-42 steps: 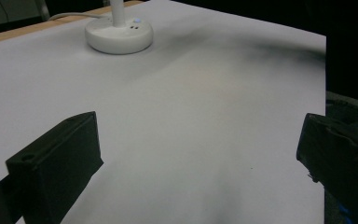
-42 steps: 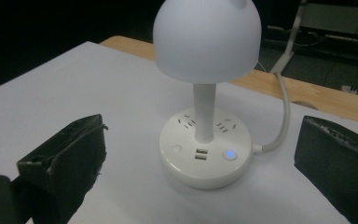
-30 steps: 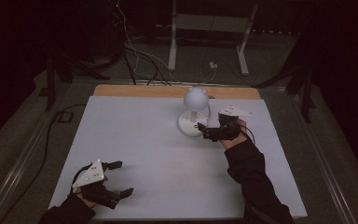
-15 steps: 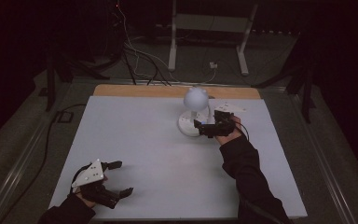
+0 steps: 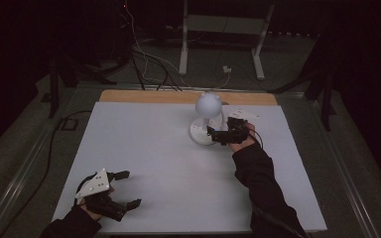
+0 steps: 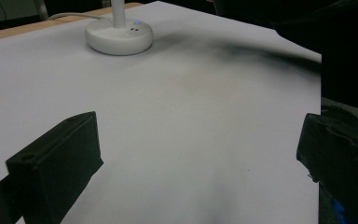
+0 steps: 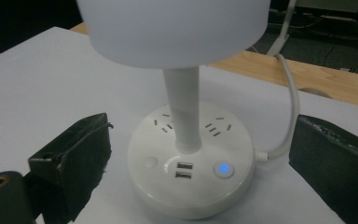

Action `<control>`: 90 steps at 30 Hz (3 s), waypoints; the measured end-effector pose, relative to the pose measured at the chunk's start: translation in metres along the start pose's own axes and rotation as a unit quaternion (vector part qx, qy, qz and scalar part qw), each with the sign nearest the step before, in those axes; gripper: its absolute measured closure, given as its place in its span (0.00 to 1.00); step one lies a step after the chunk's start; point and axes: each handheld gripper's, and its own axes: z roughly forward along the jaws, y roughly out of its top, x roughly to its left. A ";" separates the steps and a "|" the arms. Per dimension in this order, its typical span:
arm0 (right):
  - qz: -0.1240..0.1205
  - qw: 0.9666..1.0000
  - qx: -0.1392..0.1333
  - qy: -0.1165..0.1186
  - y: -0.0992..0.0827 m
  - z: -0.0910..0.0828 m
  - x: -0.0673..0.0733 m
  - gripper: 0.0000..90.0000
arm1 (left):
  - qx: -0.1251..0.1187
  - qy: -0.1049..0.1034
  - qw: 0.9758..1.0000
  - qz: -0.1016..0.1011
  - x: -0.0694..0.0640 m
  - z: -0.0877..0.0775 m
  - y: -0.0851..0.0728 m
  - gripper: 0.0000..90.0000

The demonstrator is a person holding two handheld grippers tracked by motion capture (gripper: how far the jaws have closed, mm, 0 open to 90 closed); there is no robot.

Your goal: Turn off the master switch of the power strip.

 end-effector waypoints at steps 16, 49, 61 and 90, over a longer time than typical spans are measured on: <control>0.008 0.999 0.001 -0.040 -0.006 0.015 -0.006 0.19 | 0.003 -0.002 1.000 -0.003 0.000 0.000 0.000 0.00; 0.003 0.995 0.027 -0.099 -0.014 0.030 0.003 1.00 | 0.007 -0.003 1.000 -0.004 0.000 0.000 0.000 0.00; -0.011 0.993 0.051 -0.106 -0.021 0.039 0.002 1.00 | 0.009 -0.004 1.000 -0.005 0.000 0.001 0.000 0.00; -0.039 0.990 0.065 -0.120 -0.026 0.049 0.005 1.00 | 0.012 -0.005 1.000 -0.004 0.000 0.001 0.000 0.00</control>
